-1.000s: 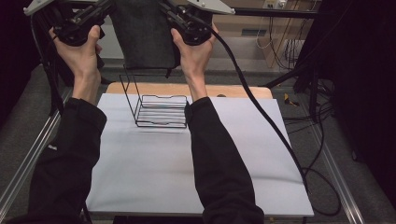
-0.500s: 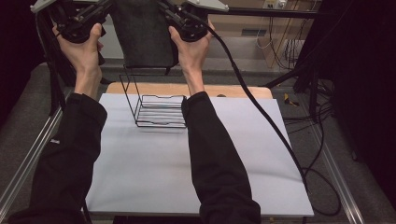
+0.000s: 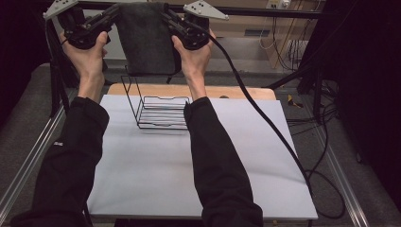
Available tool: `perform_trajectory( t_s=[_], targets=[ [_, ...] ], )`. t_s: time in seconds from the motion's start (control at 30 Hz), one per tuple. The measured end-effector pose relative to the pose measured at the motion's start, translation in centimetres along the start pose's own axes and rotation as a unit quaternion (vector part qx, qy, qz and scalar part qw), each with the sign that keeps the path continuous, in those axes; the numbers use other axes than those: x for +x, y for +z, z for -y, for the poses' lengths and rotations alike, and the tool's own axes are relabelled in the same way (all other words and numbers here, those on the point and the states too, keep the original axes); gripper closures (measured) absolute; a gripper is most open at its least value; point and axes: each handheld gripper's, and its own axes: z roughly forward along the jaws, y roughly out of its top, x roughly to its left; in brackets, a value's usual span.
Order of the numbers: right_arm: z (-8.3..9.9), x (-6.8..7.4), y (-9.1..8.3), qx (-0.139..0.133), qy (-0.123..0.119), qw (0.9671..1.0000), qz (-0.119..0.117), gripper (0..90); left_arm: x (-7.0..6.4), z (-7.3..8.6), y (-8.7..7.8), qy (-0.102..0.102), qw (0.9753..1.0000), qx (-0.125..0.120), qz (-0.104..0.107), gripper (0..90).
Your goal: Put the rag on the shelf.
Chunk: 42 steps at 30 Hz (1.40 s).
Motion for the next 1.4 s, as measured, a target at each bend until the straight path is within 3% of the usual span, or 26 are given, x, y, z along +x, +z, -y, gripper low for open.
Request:
perform_trajectory(
  t_s=[0.5,0.77,1.4],
  targets=[
    [2.6,-0.3,-0.2,0.025,0.005,0.9997,-0.001,78.2,0.7,2.4,0.2,0.004,0.9995,0.032,0.007,81.0],
    [4.4,0.0,-1.1,0.038,0.017,0.9991,-0.003,78.2,0.4,3.7,-0.6,0.023,0.9983,0.051,0.018,81.0],
    [7.3,0.5,-2.6,0.051,0.021,0.9984,-0.007,78.1,-0.5,6.1,-2.5,0.038,0.9958,0.075,0.036,80.9]
  ],
)
